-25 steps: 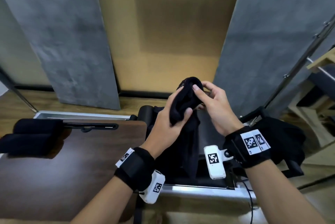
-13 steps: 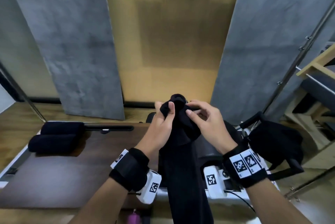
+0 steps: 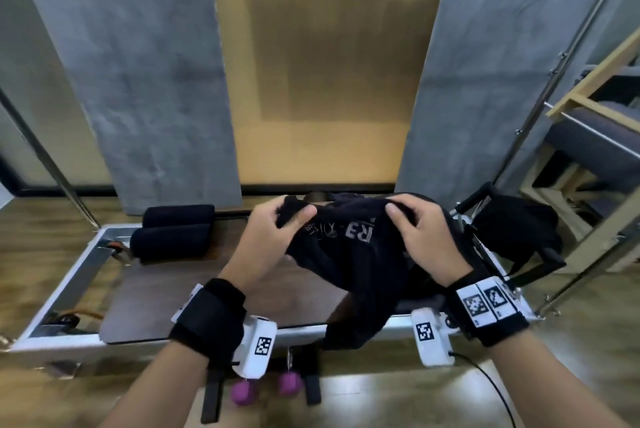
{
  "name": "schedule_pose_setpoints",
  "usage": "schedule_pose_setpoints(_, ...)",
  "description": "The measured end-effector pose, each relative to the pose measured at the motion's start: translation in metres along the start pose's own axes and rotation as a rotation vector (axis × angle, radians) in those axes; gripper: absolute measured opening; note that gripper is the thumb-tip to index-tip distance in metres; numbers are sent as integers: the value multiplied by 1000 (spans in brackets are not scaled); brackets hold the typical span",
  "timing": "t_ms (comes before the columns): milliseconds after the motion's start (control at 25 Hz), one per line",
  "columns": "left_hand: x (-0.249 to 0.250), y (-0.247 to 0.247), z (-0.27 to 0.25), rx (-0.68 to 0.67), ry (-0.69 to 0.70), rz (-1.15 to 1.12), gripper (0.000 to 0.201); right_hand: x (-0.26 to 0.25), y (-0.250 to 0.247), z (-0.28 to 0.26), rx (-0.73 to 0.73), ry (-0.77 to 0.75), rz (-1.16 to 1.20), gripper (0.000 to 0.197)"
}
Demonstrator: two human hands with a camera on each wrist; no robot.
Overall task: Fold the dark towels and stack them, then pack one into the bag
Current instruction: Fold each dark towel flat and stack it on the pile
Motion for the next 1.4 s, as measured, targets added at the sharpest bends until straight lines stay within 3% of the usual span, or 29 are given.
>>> schedule_pose_setpoints(160,-4,-69,-27,-129,61,96,21,-28,14,-12,69,66,45,4)
schedule_pose_setpoints(280,-1,-107,-42,-43,70,43,20,-49,26,-21,-56,137,218,13)
schedule_pose_setpoints(480,-2,-147,-57,165,19,-45,24,-74,27,-27,-282,119,329,30)
schedule_pose_setpoints(600,-8,-172,-62,199,52,-5,24,-79,29,-25,-194,60,253,23)
schedule_pose_setpoints(840,-17,-195,-70,303,64,140,21,-75,40,-31,-61,94,294,17)
schedule_pose_setpoints(1000,-17,-186,-77,236,-92,-32,46,-75,49,-37,-27,121,311,13)
schedule_pose_setpoints(1120,-22,-188,-83,239,13,52,22,-70,47,-40,39,138,315,10)
schedule_pose_setpoints(1280,-44,-208,-90,358,41,14,34,-54,38,-45,111,204,303,7)
schedule_pose_setpoints(1400,-47,-205,-92,362,73,62,13,-43,38,-46,109,211,290,4)
Point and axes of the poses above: each hand's wrist, its own z-axis towards the middle knuckle, its own y-axis out of the palm, x = y × z, the point moved 2 cm from there along z, towards the middle knuckle, and after that the axes turned 7 degrees about x, right-handed, at the moved point
